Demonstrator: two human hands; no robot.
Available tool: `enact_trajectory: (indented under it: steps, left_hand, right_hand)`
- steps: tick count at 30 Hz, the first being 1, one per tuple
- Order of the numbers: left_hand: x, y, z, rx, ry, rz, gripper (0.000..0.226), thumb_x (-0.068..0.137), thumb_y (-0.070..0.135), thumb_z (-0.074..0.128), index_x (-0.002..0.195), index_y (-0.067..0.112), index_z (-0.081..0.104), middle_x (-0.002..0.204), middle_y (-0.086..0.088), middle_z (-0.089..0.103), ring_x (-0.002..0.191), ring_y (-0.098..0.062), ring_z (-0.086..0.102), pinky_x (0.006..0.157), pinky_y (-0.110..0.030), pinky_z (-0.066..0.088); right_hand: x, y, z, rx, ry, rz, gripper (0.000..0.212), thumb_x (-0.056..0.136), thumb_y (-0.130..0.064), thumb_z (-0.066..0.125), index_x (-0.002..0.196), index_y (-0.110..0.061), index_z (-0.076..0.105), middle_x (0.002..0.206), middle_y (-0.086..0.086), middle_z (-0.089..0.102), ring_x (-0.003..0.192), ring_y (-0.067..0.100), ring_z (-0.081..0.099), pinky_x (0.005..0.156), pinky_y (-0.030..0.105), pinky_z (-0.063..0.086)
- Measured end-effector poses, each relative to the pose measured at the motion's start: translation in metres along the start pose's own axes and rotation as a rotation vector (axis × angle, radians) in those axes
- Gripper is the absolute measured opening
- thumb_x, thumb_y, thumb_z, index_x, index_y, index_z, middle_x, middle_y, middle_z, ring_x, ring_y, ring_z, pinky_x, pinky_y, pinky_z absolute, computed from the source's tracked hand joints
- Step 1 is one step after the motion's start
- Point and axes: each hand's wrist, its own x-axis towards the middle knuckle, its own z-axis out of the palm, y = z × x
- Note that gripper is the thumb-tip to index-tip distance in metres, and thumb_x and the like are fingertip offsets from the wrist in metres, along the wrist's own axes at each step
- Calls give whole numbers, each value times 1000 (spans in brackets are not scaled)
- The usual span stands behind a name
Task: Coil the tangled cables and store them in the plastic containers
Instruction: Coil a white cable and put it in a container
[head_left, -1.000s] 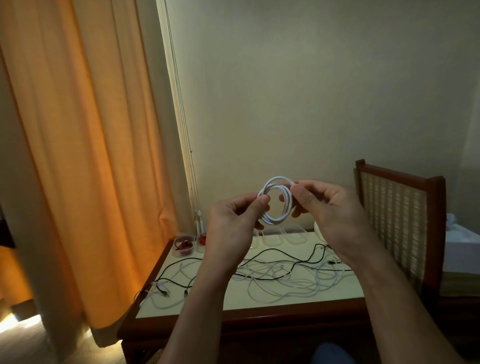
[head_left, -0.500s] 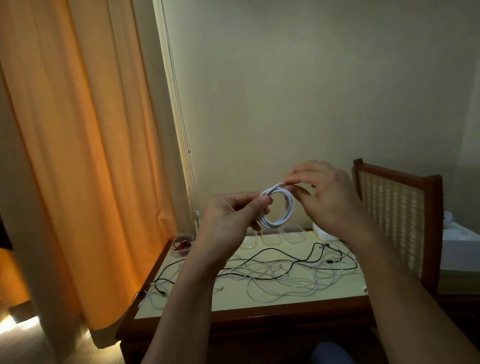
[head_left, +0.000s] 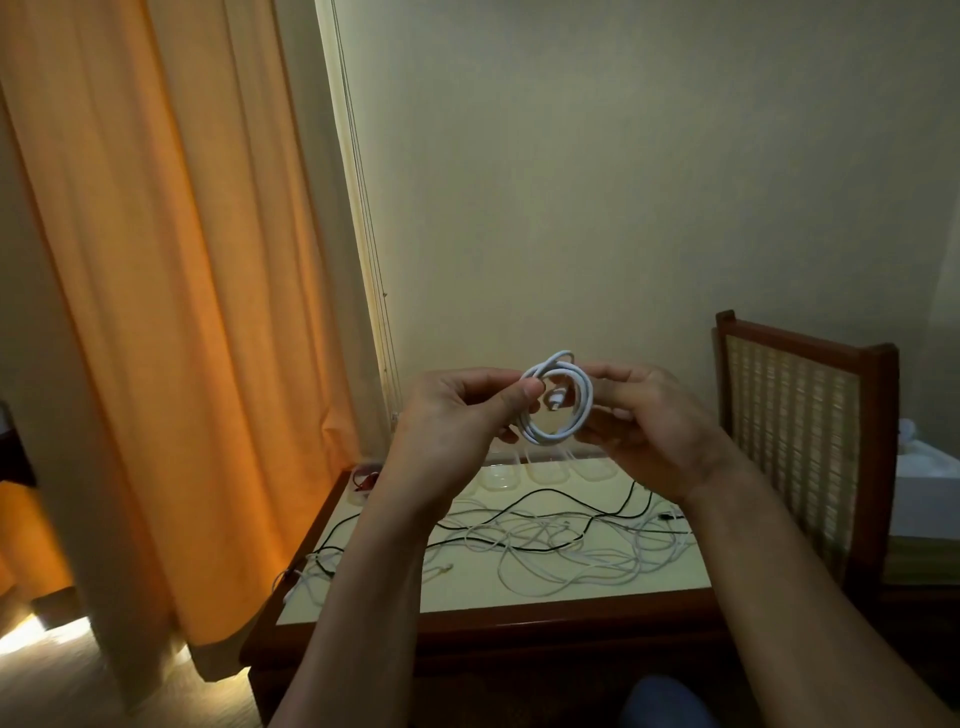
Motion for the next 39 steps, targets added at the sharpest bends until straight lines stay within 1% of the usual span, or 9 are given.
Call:
enact_trajectory:
  steps: [3,5,9,14,19,23,25,29,39]
  left_hand:
    - [4,-3,0,6,42,-4,15,93,24,73,104,17,81,86,-3,78,76,-7,68,67,-20,54]
    - [5,-5,0,4,60,-12,15,92,23,74,103,16,81,85,-2,78,74,-5,68,65,-19,53]
    - [9,-7,2,36,95,2,15,90,23,76,103,17,81,84,0,79,72,-3,68,62,-17,52]
    - [14,-7,5,116,93,67,14,89,25,77,103,22,81,87,5,79,77,-14,71,64,-26,56]
    - [20,-4,2,137,97,80,16,88,26,79,103,21,81,89,6,78,78,-14,70,65,-24,55]
    - [22,-4,4,150,73,79,12,92,25,75,102,19,80,85,2,78,72,-9,68,63,-22,54]
    - [23,-5,4,148,48,70,10,93,25,74,101,19,78,83,-2,77,73,-15,70,65,-27,57]
    - [22,-7,3,232,-21,45,9,96,28,70,102,24,75,83,3,77,70,-8,68,67,-29,59]
    - [21,-37,-8,465,138,98,9,96,39,69,94,33,76,87,11,67,78,-4,64,69,-40,60]
  right_hand:
    - [-3,1,3,81,-50,56,38,93,-13,55,122,11,63,63,0,60,49,7,38,65,32,26]
    - [-6,0,5,120,-57,49,32,93,-13,54,113,8,68,65,-1,57,51,8,35,65,35,19]
    - [-12,0,8,66,-47,17,26,91,-22,60,104,-1,68,77,3,55,67,13,42,66,33,31]
    - [-20,-9,23,-305,72,-74,18,89,-23,74,103,-12,76,85,-3,73,72,15,62,68,23,49]
    - [-16,-11,29,-825,283,-141,11,90,-32,73,97,-23,74,87,1,74,85,21,69,81,45,59]
    - [-17,-9,34,-1071,526,-334,16,93,-28,72,107,-20,75,89,-4,73,73,7,62,64,16,48]
    - [-17,-3,35,-1071,612,-424,23,93,-24,73,114,-16,74,90,0,75,71,7,64,64,15,52]
    - [-13,7,32,-1048,584,-486,19,92,-18,73,110,-13,76,82,1,75,67,13,70,64,41,61]
    - [-11,-1,15,-1089,372,-395,10,87,-28,78,91,-18,80,67,-7,70,56,9,65,59,37,57]
